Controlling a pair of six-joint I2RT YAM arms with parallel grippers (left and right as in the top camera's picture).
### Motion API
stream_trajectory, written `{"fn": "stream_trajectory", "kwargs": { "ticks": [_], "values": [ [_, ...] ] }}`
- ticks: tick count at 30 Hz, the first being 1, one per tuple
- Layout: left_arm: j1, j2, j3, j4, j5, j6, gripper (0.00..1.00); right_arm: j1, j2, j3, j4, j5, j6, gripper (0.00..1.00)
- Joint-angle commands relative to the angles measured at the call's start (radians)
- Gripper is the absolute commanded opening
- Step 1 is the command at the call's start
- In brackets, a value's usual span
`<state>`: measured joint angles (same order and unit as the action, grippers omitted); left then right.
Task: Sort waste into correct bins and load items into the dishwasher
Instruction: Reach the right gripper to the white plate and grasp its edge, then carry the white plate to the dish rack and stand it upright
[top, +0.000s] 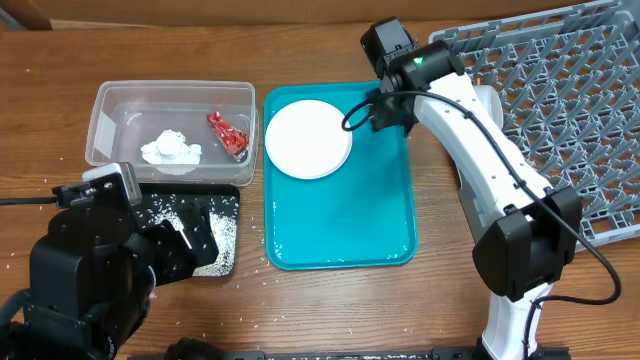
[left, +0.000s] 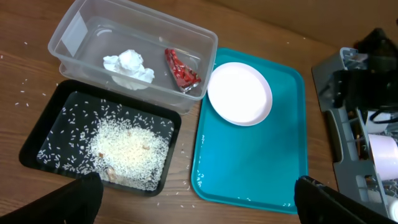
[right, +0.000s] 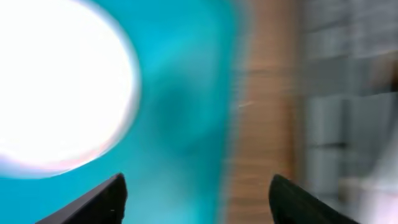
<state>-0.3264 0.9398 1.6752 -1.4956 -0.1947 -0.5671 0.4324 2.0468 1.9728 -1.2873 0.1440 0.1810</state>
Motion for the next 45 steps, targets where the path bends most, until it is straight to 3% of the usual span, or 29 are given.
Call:
{"fn": "stream_trajectory", "kwargs": {
  "ticks": [1,8,12,15,23,26,34,37,45],
  "values": [
    [0.006,0.001,0.01,0.003,0.002,0.006,1.0,0.005,-0.003,-0.043,0.013,-0.465,0.092,0.69],
    [0.006,0.001,0.01,0.003,0.002,0.006,1.0,0.02,0.049,-0.26,0.234,-0.324,0.324,0.61],
    [0.006,0.001,0.01,0.003,0.002,0.006,1.0,0.022,0.108,-0.336,0.366,-0.291,0.328,0.59],
    [0.006,0.001,0.01,0.003,0.002,0.006,1.0,0.023,0.138,-0.336,0.399,-0.294,0.328,0.53],
    [0.006,0.001,0.01,0.003,0.002,0.006,1.0,0.023,0.194,-0.336,0.39,-0.294,0.348,0.21],
    [0.006,0.001,0.01,0.003,0.002,0.006,1.0,0.013,0.188,-0.312,0.34,-0.288,0.347,0.04],
    [0.006,0.001,0.01,0.003,0.002,0.006,1.0,-0.096,0.033,-0.154,0.194,-0.167,0.335,0.04],
    [0.006,0.001,0.01,0.003,0.002,0.006,1.0,-0.167,-0.109,-0.093,0.181,-0.063,0.235,0.04],
    [0.006,0.001,0.01,0.003,0.002,0.006,1.0,-0.253,-0.314,-0.084,0.182,0.64,0.01,0.04]
  ]
}}
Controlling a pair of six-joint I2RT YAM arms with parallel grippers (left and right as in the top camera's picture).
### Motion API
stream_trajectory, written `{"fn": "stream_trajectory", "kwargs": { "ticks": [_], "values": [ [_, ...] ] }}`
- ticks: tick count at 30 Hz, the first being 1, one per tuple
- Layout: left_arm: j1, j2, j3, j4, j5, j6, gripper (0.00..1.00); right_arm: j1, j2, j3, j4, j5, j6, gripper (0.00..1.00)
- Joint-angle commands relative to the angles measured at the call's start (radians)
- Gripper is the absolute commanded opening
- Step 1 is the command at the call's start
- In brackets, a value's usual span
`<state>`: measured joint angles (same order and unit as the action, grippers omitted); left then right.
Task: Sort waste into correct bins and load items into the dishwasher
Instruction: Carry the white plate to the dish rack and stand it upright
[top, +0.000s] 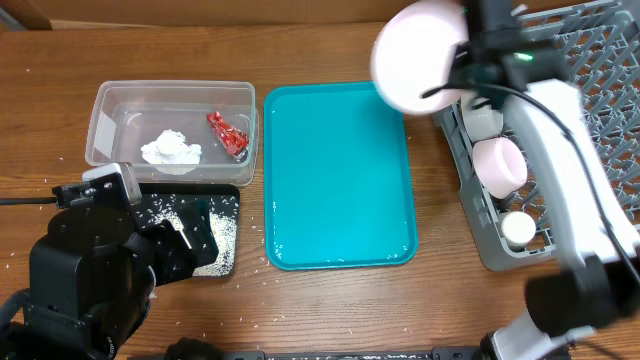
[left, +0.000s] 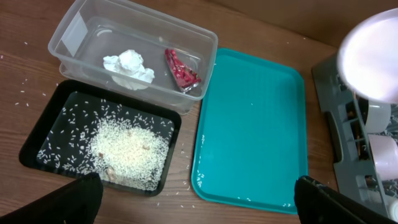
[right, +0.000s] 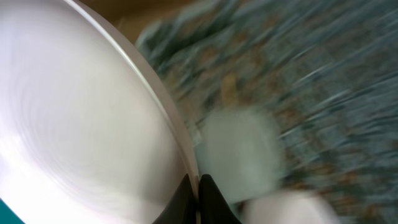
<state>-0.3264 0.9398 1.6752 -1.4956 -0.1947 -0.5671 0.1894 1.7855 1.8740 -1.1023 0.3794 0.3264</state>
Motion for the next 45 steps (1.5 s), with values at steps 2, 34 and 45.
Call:
{"fn": "stream_trajectory", "kwargs": {
  "ticks": [2,34,45],
  "values": [
    [0.006,0.001,0.01,0.003,0.002,0.006,1.0,-0.025,-0.054,0.014,-0.006,0.506,-0.185,0.04],
    [0.006,0.001,0.01,0.003,0.002,0.006,1.0,-0.222,0.078,-0.194,0.261,0.536,-0.675,0.04],
    [0.006,0.001,0.01,0.003,0.002,0.006,1.0,-0.106,0.078,-0.211,0.257,0.541,-0.606,0.32]
  ]
}}
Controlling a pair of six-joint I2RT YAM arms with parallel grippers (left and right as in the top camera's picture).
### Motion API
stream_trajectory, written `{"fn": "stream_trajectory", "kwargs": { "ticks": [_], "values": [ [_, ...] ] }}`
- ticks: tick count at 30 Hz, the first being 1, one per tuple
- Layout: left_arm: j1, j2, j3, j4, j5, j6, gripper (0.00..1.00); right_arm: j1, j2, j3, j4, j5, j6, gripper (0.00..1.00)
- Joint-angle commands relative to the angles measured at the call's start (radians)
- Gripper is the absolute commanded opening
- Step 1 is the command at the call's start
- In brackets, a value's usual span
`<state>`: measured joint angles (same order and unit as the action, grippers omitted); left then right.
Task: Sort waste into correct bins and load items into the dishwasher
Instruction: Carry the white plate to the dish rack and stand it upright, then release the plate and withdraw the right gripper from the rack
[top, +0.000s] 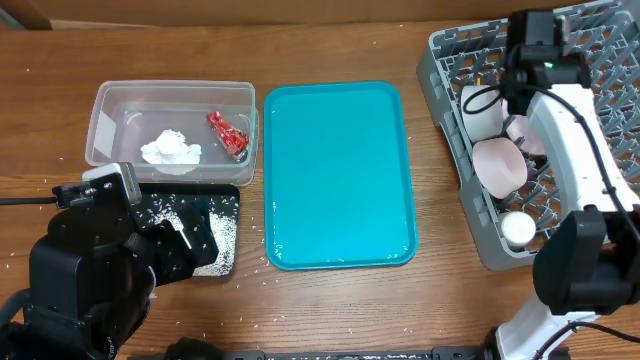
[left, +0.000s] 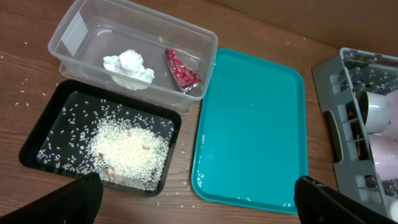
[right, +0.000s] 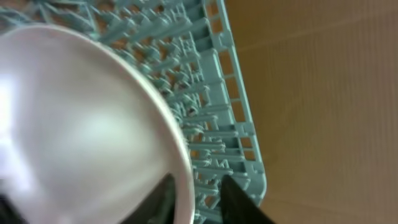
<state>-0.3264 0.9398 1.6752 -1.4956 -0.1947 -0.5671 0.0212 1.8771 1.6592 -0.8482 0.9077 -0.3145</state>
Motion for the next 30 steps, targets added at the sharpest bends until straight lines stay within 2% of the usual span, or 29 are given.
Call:
{"fn": "stream_trajectory", "kwargs": {
  "ticks": [1,6,9,12,15,19,21,25,26,27,28,30],
  "values": [
    [0.006,0.001,0.01,0.003,0.002,0.006,1.0,0.084,-0.014,0.003,0.0,0.013,0.04,0.36],
    [0.006,0.001,0.01,0.003,0.002,0.006,1.0,0.198,-0.014,0.004,-0.028,0.057,0.115,0.45],
    [0.006,0.001,0.01,0.003,0.002,0.006,1.0,0.249,-0.018,0.032,-0.089,0.109,0.225,0.51],
    [0.006,0.001,0.01,0.003,0.002,0.006,1.0,0.29,-0.037,0.092,-0.208,0.061,0.359,0.56],
    [0.006,0.001,0.01,0.003,0.002,0.006,1.0,0.319,-0.072,0.188,-0.354,-0.155,0.465,0.57],
    [0.006,0.001,0.01,0.003,0.002,0.006,1.0,0.339,-0.13,0.319,-0.517,-0.598,0.536,0.58],
    [0.006,0.001,0.01,0.003,0.002,0.006,1.0,0.339,-0.168,0.356,-0.547,-0.811,0.536,0.58],
    [0.006,0.001,0.01,0.003,0.002,0.006,1.0,0.339,-0.256,0.363,-0.507,-0.994,0.53,0.59],
    [0.006,0.001,0.01,0.003,0.002,0.006,1.0,0.339,-0.277,0.363,-0.496,-1.011,0.528,0.62],
    [0.006,0.001,0.01,0.003,0.002,0.006,1.0,0.339,-0.302,0.363,-0.488,-1.031,0.529,0.77],
    [0.006,0.001,0.01,0.003,0.002,0.006,1.0,0.339,-0.322,0.363,-0.484,-1.051,0.529,1.0],
    [0.006,0.001,0.01,0.003,0.002,0.006,1.0,0.339,-0.363,0.363,-0.483,-1.083,0.529,1.0]
  ]
}}
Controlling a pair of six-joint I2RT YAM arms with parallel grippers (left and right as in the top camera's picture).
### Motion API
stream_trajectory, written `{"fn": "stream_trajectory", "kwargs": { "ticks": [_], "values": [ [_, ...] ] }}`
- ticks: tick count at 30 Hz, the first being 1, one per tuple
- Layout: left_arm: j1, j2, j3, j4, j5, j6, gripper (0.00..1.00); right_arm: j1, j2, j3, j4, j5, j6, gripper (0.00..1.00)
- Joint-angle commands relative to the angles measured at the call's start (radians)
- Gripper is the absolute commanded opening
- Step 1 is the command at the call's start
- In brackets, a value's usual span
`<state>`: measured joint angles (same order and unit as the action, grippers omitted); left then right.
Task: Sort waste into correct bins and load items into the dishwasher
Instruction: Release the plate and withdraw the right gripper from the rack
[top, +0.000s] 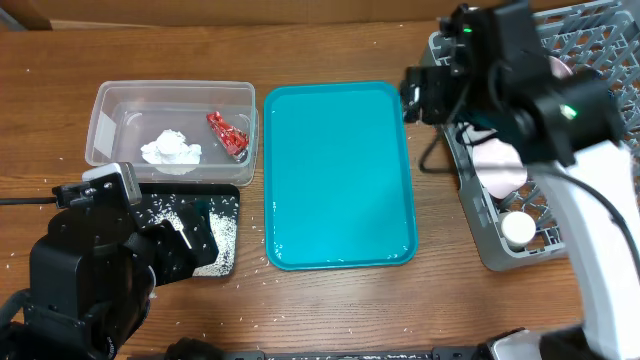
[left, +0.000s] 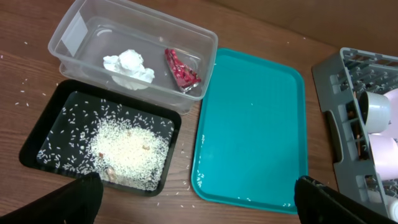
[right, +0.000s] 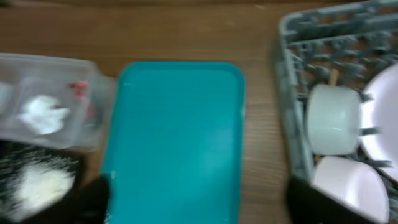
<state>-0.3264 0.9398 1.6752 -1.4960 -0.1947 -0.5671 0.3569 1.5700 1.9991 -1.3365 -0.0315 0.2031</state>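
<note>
The teal tray (top: 338, 175) lies bare apart from a few rice grains. The white plate (right: 382, 118) stands on edge in the grey dish rack (top: 590, 120), beside a white cup (right: 334, 118) and a pink cup (right: 348, 186). My right gripper (right: 205, 205) hangs open and empty, high above the tray's right side near the rack. My left gripper (left: 199, 205) is open and empty over the table's front left. The clear bin (left: 134, 53) holds a crumpled tissue (left: 127, 67) and a red wrapper (left: 180, 70). The black tray (left: 102, 140) holds rice.
Loose rice grains lie scattered on the wooden table (left: 180, 199) around the black tray. Another white item (top: 517, 229) sits at the rack's near end. The right arm (top: 560, 110) spans the rack's left part.
My right gripper was at the white plate down in the rack. Now it is open, raised and shifted left over the tray's right edge, and the plate stands in the rack. The left arm has not moved.
The white plate lay on the teal tray with my right gripper open beside it. Then the gripper held the plate in the air near the rack. Then the plate was down among the rack's prongs. Now it stands there, let go, and the tray is bare.
</note>
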Motion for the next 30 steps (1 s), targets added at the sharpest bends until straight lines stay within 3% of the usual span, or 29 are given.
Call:
{"fn": "stream_trajectory", "kwargs": {
  "ticks": [1,13,23,25,30],
  "values": [
    [0.006,0.001,0.01,0.003,0.002,0.006,1.0,0.003,-0.073,0.023,0.003,-0.156,0.011,1.0],
    [0.006,0.001,0.01,0.003,0.002,0.006,1.0,-0.058,-0.118,0.023,-0.067,-0.158,-0.037,1.0],
    [0.006,0.001,0.01,0.003,0.002,0.006,1.0,-0.141,-0.316,0.023,-0.101,-0.194,-0.146,1.0],
    [0.006,0.001,0.01,0.003,0.002,0.006,1.0,-0.141,-0.38,-0.002,-0.025,-0.195,-0.208,1.0],
    [0.006,0.001,0.01,0.003,0.002,0.006,1.0,-0.142,-0.615,-0.332,0.312,-0.194,-0.235,1.0]
  ]
}}
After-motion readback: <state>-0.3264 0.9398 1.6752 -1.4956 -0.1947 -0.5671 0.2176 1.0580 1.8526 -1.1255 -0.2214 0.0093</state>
